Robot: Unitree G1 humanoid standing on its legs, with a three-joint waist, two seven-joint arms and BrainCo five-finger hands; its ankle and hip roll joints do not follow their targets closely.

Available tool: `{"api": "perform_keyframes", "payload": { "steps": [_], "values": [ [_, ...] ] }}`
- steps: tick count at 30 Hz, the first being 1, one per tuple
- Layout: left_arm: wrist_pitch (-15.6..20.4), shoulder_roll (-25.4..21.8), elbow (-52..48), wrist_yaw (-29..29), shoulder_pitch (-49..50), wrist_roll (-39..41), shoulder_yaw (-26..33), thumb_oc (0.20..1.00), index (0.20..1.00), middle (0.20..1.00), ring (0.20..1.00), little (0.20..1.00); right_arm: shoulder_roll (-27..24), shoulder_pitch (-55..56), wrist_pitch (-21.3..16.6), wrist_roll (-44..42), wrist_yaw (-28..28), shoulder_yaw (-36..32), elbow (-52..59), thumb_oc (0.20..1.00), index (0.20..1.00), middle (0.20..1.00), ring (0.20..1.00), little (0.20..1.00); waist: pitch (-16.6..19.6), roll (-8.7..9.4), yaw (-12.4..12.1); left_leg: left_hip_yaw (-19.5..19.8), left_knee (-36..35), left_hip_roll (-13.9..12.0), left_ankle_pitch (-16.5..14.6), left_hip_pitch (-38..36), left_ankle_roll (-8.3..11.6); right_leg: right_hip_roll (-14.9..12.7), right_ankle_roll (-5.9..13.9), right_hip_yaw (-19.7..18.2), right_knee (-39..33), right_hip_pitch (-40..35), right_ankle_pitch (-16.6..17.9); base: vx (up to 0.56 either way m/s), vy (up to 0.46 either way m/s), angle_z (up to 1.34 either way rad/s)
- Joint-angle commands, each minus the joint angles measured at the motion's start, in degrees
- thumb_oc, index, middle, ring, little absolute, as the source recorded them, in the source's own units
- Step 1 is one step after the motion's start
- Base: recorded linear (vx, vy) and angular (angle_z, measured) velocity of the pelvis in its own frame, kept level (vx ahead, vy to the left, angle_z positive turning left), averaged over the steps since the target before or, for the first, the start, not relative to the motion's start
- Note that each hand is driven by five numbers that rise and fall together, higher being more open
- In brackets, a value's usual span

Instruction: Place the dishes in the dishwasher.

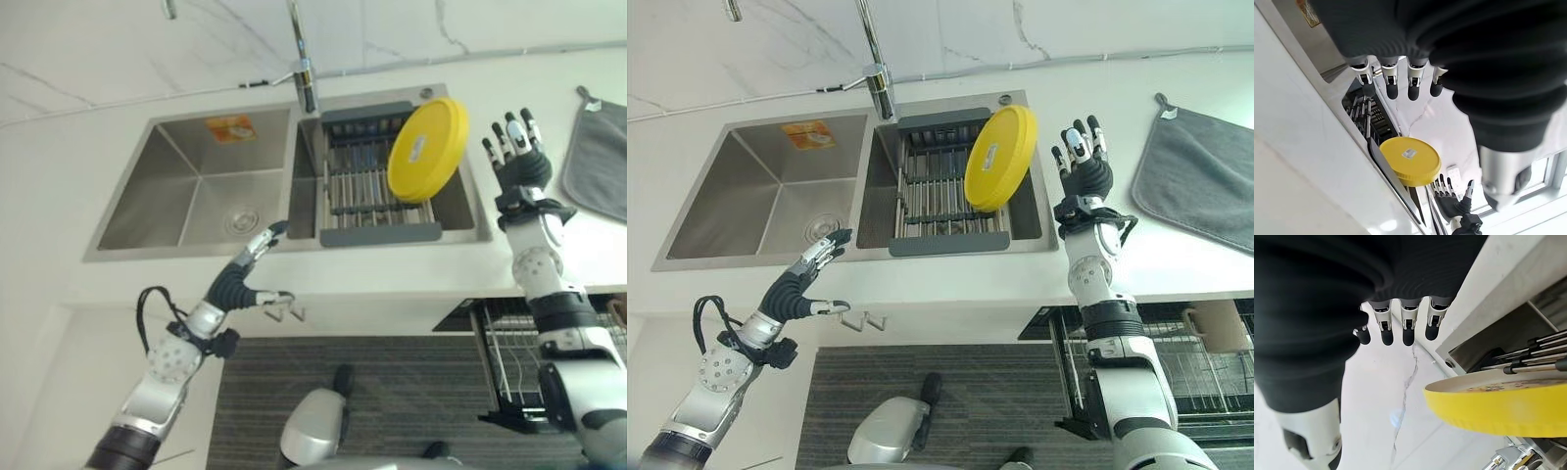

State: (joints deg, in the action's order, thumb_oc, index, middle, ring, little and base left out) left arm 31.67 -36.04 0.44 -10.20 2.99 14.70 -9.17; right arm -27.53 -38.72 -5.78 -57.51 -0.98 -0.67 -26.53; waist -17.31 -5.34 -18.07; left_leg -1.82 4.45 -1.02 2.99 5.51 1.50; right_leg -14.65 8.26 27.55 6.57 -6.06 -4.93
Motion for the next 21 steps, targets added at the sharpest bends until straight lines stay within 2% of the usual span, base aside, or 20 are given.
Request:
{"api": "perform_keyframes", "payload": {
  "steps": [1,15,21],
  "values": [
    [4.83,-2.48,-2.87,0.72,-1.06,2.94,-1.23,1.0,1.0,1.0,1.0,1.0,-4.63,-5.17,-0.29,-2.59,1.95,0.32,-0.75,1.0,1.0,1.0,1.0,1.0,1.54,-0.48,-2.09,1.61,-0.3,-0.97,-3.27,-1.14,-0.31,-2.17,-1.33,-0.79,11.23,2.77,-5.79,0.0,0.0,0.0],
    [5.72,-2.67,-2.1,1.13,-1.91,3.07,-1.44,1.0,1.0,1.0,1.0,1.0,-4.01,-7.92,0.01,-0.75,2.46,1.81,-3.26,1.0,1.0,1.0,1.0,1.0,-0.14,-1.19,-3.13,2.47,-0.61,-0.54,-2.37,0.23,-0.4,-2.46,-1.73,0.02,13.07,3.62,-6.7,-0.01,0.019,0.05],
    [5.42,-1.77,-0.97,0.07,-2.1,3.69,-1.72,1.0,1.0,1.0,1.0,1.0,-1.36,-7.33,1.36,-0.29,2.99,3.7,0.68,1.0,1.0,1.0,1.0,1.0,-0.9,-1.13,-3.13,2.19,-0.16,-0.69,-2.26,0.74,-0.54,-2.76,-1.93,0.24,14.29,4.09,-6.92,0.0,0.003,0.01]
  ]
}}
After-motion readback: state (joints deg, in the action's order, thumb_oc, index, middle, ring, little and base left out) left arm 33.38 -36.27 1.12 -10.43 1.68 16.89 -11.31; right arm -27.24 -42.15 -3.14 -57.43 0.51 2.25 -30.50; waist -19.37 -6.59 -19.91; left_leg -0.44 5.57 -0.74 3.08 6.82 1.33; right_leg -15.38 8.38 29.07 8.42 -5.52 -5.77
